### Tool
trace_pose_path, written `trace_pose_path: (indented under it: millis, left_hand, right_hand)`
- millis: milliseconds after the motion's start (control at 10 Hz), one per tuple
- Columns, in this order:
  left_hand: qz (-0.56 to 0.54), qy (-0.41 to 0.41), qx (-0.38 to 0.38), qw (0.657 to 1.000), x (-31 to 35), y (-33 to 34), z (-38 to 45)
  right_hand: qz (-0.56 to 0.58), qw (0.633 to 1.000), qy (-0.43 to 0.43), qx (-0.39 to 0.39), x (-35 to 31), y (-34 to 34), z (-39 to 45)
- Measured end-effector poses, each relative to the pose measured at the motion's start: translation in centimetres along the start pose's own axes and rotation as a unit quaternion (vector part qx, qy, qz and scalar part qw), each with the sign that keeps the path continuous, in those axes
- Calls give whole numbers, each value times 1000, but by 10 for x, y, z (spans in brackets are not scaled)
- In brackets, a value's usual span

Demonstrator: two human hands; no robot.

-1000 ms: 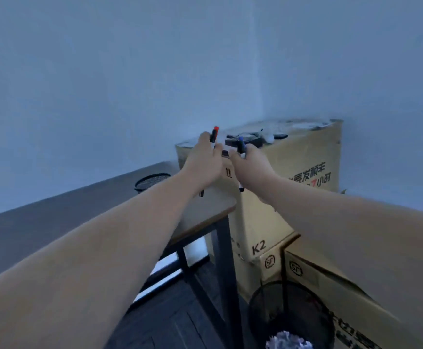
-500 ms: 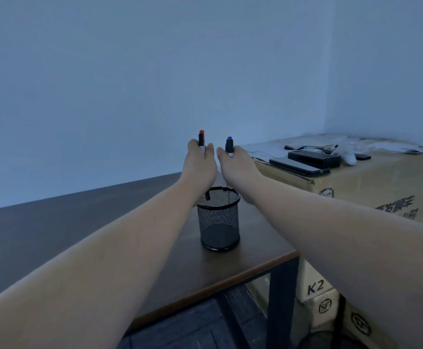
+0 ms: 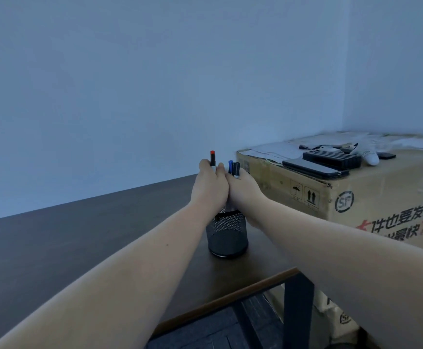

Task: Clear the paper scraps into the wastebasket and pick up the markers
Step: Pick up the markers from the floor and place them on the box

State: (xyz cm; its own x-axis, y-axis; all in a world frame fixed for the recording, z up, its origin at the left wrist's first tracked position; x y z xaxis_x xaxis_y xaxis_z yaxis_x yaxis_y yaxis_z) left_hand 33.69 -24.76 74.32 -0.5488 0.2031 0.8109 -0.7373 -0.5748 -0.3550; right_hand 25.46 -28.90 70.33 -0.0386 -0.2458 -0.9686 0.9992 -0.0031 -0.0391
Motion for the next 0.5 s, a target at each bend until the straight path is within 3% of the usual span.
trace_pose_path:
  millis: [100,300,400,500]
  left_hand:
    - [36,-4,-2,999,-8,3,0]
    - [172,-9,-36,984,-29,10,3]
    - [189,-38,-81,978,-40,10,7]
    - [302,-11,-130,944,-47,-6,9]
  right_hand:
    - [-40,999,-14,24,7,-3,6]
    - [-109,993,-46,-9,7,-7,2]
    - [-100,992,-41,-63,9,-5,0]
    - [-158,982,-24,-105,5,-24,-1]
Point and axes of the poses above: each hand's wrist, its own z-axis towards the middle knuckle, its own y-axis out of the palm, x = y × z, the point moved 10 cm from there along z, towards the middle knuckle, and after that the axes turned 8 degrees about x, right-handed, at the moved point
